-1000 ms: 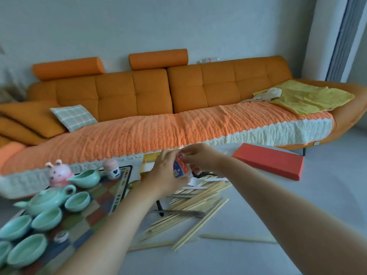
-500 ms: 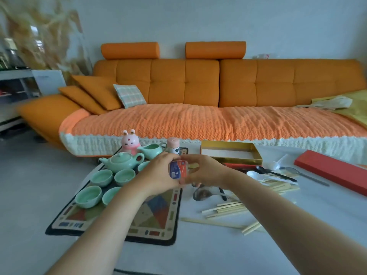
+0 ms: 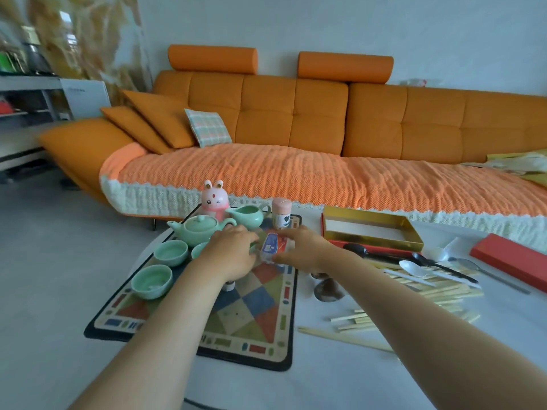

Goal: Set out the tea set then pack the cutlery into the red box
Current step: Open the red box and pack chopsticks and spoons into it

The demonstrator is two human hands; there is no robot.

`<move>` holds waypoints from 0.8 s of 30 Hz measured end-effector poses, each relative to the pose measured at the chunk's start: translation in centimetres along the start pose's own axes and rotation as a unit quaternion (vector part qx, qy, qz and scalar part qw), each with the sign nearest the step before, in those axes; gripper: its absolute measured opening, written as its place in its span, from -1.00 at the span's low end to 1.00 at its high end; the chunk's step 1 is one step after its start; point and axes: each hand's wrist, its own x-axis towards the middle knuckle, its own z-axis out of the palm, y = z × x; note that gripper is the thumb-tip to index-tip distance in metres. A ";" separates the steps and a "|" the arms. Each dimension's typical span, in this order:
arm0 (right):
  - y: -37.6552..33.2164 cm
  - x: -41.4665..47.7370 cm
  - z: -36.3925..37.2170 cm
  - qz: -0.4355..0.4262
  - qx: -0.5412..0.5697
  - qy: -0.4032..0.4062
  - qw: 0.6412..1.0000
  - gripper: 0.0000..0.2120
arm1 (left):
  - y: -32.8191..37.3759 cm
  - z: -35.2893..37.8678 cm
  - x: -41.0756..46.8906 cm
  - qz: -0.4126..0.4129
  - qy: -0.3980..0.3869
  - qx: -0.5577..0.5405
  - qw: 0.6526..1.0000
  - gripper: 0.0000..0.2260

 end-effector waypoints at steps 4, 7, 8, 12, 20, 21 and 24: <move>-0.4 1.1 0.3 -0.004 -0.050 -0.003 0.999 -0.35 | 0.0 0.5 0.4 -0.007 0.018 0.008 1.000 -0.69; 0.0 0.8 0.3 -0.021 -0.062 -0.012 0.998 -0.31 | 0.4 0.5 0.5 -0.006 0.046 0.017 0.999 -0.69; 0.3 0.5 0.1 -0.028 -0.049 -0.007 0.998 -0.31 | 0.7 0.4 0.6 -0.006 0.056 0.014 0.998 -0.68; 2.4 -1.5 -2.3 -0.034 0.007 0.073 0.997 -0.51 | 3.4 0.2 1.0 0.020 0.098 -0.004 0.995 -0.71; 12.4 -6.9 -8.0 0.053 -0.104 0.160 0.980 -0.69 | 12.0 2.6 3.2 0.101 0.067 -0.078 0.989 -0.68; 13.7 -7.5 -8.4 0.064 -0.138 0.156 0.976 -0.64 | 12.9 3.0 3.7 0.108 0.061 -0.082 0.989 -0.65; 16.4 -8.6 -9.3 0.098 -0.180 0.121 0.971 -0.52 | 14.7 4.3 5.2 0.108 0.026 -0.062 0.992 -0.56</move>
